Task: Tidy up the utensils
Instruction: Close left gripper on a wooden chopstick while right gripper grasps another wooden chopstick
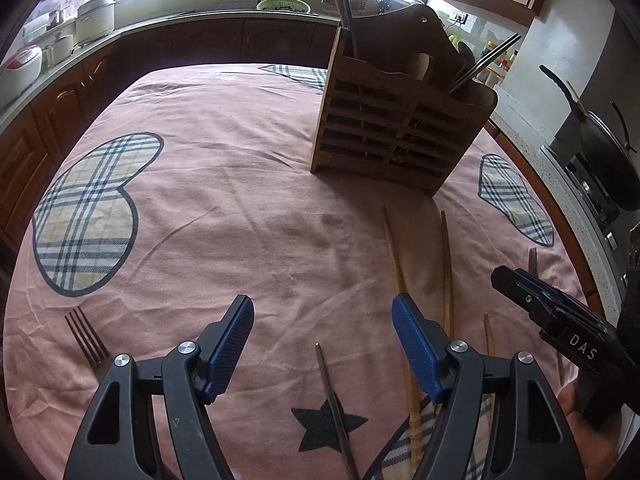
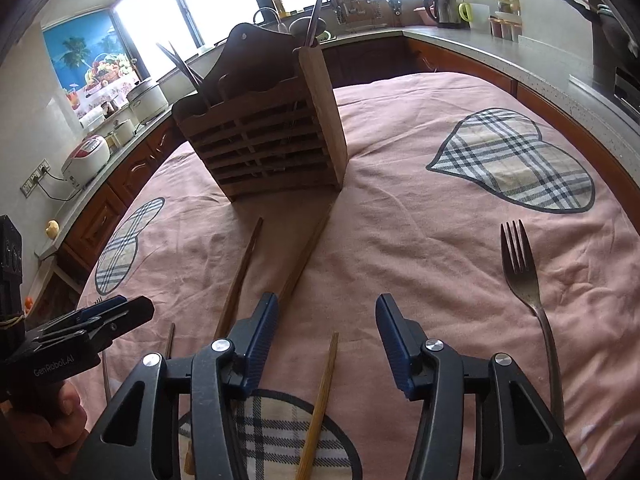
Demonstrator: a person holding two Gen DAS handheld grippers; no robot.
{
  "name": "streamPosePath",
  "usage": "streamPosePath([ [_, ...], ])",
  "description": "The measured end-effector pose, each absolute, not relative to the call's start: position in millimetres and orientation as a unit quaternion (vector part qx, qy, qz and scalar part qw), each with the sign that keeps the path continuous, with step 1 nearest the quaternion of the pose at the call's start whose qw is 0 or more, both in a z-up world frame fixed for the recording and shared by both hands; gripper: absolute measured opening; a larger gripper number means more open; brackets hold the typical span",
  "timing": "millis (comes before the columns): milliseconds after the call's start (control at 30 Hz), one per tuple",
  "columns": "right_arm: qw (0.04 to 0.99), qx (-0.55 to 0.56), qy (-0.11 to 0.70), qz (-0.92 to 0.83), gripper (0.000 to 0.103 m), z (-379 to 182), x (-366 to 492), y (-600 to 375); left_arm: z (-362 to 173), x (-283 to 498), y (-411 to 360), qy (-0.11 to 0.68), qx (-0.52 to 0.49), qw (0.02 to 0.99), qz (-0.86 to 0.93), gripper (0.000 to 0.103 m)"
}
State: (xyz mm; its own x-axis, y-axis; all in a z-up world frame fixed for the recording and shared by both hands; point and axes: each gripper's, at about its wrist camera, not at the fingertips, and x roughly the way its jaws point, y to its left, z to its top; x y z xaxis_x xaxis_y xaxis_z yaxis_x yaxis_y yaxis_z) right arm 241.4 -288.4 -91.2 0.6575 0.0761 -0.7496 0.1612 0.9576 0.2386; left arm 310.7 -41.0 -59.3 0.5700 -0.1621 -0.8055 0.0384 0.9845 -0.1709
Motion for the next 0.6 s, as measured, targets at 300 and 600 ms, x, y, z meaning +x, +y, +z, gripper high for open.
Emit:
streamPosePath([
  [300,0.882,0.171,0.439,-0.016,0.03,-106,307,-308,-84,381,-66,0.492,-0.064,0.863,-0.089,0.059],
  [600,0.874,0.183,0.45,-0.018,0.028,-117,319,-319,-105,413,-91,0.496,-0.006,0.862,-0.104,0.014],
])
